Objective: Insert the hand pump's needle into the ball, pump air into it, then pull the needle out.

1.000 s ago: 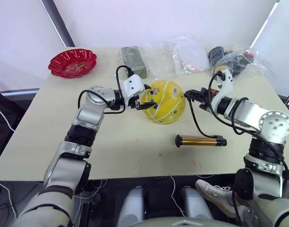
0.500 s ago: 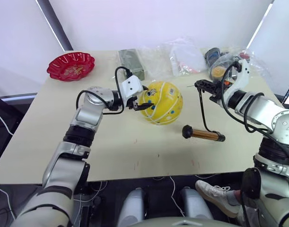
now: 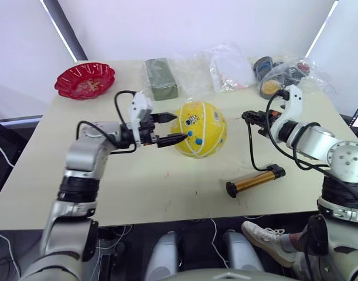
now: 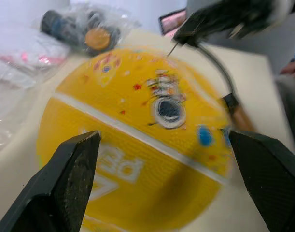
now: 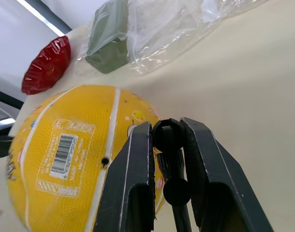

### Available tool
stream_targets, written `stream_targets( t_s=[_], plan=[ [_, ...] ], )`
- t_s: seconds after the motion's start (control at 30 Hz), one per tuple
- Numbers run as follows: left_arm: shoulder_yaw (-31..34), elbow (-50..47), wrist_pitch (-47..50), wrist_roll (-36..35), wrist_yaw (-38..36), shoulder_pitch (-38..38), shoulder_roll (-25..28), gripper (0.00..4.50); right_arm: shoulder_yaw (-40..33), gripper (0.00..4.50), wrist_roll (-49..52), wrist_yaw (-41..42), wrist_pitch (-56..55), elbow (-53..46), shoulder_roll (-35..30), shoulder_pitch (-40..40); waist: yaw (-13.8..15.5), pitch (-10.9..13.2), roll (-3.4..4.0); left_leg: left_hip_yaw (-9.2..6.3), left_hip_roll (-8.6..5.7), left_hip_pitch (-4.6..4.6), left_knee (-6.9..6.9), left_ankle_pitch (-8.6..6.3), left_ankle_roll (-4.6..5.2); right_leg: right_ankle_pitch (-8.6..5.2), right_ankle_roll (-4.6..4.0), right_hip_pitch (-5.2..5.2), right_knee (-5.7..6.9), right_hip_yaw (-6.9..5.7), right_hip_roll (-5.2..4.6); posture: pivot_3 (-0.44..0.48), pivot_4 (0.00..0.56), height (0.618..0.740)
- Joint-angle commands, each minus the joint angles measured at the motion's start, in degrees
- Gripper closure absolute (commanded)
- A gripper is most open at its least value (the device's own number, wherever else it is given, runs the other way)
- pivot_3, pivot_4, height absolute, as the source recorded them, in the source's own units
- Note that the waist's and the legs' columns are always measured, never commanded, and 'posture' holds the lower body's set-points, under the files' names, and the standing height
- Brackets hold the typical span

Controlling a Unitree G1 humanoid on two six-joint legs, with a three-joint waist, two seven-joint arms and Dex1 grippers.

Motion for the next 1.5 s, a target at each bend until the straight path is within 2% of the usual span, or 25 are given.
stream_targets(
  t_s=[0.03, 0.2, 0.3, 0.4, 0.6, 0.9, 0.97, 1.0, 1.13, 1.17, 1.2, 1.23, 1.37, 1.5],
  plan=[
    [6.48, -11.55, 7.63, -10.25, -0.89, 4.19, 3.92, 0.0, 0.7, 4.17, -3.4, 3.09, -0.89, 0.1, -1.73, -0.73, -0.4, 0.09, -0.01, 0.03, 0.01, -0.01, 0.0, 0.0, 0.0, 0.0, 0.0, -0.03, 0.0, 0.04, 0.01, 0.0, 0.15, 0.74],
    [12.64, -21.15, 12.3, -19.29, -0.42, 13.55, 7.56, 0.0, 1.46, 4.17, -6.6, 6.84, -0.21, 2.28, -2.41, -1.34, -1.01, 0.14, 0.01, 0.08, 0.01, 0.0, -0.05, -0.01, 0.0, -0.02, 0.0, -0.07, -0.02, 0.08, 0.02, 0.0, 0.15, 0.74],
    [14.7, -25.0, 11.82, -21.1, -0.38, 19.32, 9.03, 0.0, 2.29, 4.17, -8.46, 9.02, 0.24, 3.83, -2.73, -2.08, -1.17, 0.16, 0.01, 0.1, 0.01, 0.03, -0.05, -0.01, 0.0, -0.14, -0.2, -0.07, -0.01, 0.1, 0.02, 0.0, 0.15, 0.74],
    [16.19, -28.43, 10.13, -21.04, 0.3, 25.92, 9.66, 0.0, 3.48, 4.17, -11.2, 12.07, 0.14, 6.75, -3.44, -3.16, -1.17, 0.18, 0.01, 0.12, 0.01, 0.05, -0.05, -0.01, 0.0, -0.14, -0.21, -0.07, 0.0, 0.14, 0.04, 0.0, 0.15, 0.74],
    [15.64, -31.84, 5.35, -18.78, 3.03, 34.14, 8.01, 0.0, 6.15, 4.17, -17.63, 18.33, -1.71, 13.57, -3.65, -5.79, -0.99, 0.24, -0.04, 0.16, -0.01, 0.05, -0.05, -0.01, -0.01, -0.14, -0.22, -0.08, -0.01, 0.21, 0.05, 0.0, 0.15, 0.74],
    [13.46, -33.01, -0.11, -16.79, 5.06, 39.26, 6.49, 0.0, 9.65, 4.17, -26.76, 28.31, -6.23, 25.37, -2.78, -9.08, -0.81, 0.26, -0.04, 0.24, -0.03, -0.01, -0.1, -0.01, -0.01, -0.14, -0.24, -0.16, -0.03, 0.26, 0.06, 0.0, 0.15, 0.74],
    [12.88, -32.41, -1.34, -16.12, 5.33, 39.93, 6.02, 0.0, 11.12, 3.13, -29.25, 31.08, -7.23, 27.91, -3.26, -9.6, -0.76, 0.27, -0.03, 0.26, -0.03, -0.01, -0.11, -0.01, -0.01, -0.14, -0.24, -0.17, -0.03, 0.27, 0.06, 0.0, 0.15, 0.74],
    [12.48, -32.15, -1.86, -15.91, 5.64, 40.16, 5.62, 0.0, 11.77, 2.89, -30.59, 32.07, -7.47, 28.3, -3.98, -9.6, -0.77, 0.27, -0.03, 0.26, -0.03, -0.01, -0.12, -0.01, -0.01, -0.14, -0.24, -0.18, -0.04, 0.27, 0.06, 0.0, 0.15, 0.74],
    [11.61, -31.73, -3.23, -15.41, 6.73, 41.04, 4.5, 0.0, 12.77, 1.33, -32.69, 36.16, -7.03, 20.85, -8.83, -6.96, -0.03, 0.39, 0.13, 0.27, -0.04, -0.04, -0.16, -0.01, -0.01, -0.14, -0.24, -0.2, -0.05, 0.27, 0.05, 0.0, 0.15, 0.74],
    [11.62, -31.64, -3.48, -15.41, 7.02, 41.34, 4.23, 0.0, 12.92, 0.7, -33.19, 36.93, -7.63, 18.08, -10.02, -5.58, 0.2, 0.39, 0.13, 0.27, -0.04, -0.05, -0.17, -0.02, 0.0, -0.15, -0.22, -0.22, -0.06, 0.28, 0.05, 0.0, 0.15, 0.74],
    [11.61, -31.58, -3.67, -15.45, 7.22, 41.54, 4.09, 0.0, 12.98, 0.27, -33.63, 37.47, -8.04, 16.2, -10.75, -4.6, 0.38, 0.39, 0.12, 0.27, -0.04, -0.06, -0.19, -0.02, 0.0, -0.17, -0.21, -0.23, -0.06, 0.27, 0.05, 0.0, 0.15, 0.74],
    [11.39, -31.77, -3.74, -15.52, 7.68, 41.7, 3.87, 0.0, 12.7, 0.05, -33.86, 38.09, -8.37, 14.63, -11.38, -3.61, 0.45, 0.39, 0.12, 0.27, -0.04, -0.06, -0.24, -0.02, 0.0, -0.18, -0.2, -0.24, -0.06, 0.27, 0.05, 0.0, 0.15, 0.74],
    [11.88, -32.01, -3.3, -16.75, 11.55, 42.37, 1.5, 0.0, 8.05, 0.05, -33.54, 43.67, -18.6, -0.27, -13.34, 6.61, 0.96, 0.39, 0.11, 0.28, -0.07, -0.04, -0.36, -0.02, 0.0, -0.21, -0.13, -0.25, -0.07, 0.27, 0.06, 0.0, 0.15, 0.74],
    [12.2, -32.23, -3.66, -16.18, 14.73, 43.58, 0.05, 0.0, 2.82, 0.05, -33.64, 48.87, -27.98, -9.12, -14.2, 16.64, 1.56, 0.4, 0.1, 0.26, -0.09, -0.03, -0.47, -0.02, -0.01, -0.18, 0.04, -0.27, -0.11, 0.27, 0.06, 0.0, 0.15, 0.74]
  ],
)
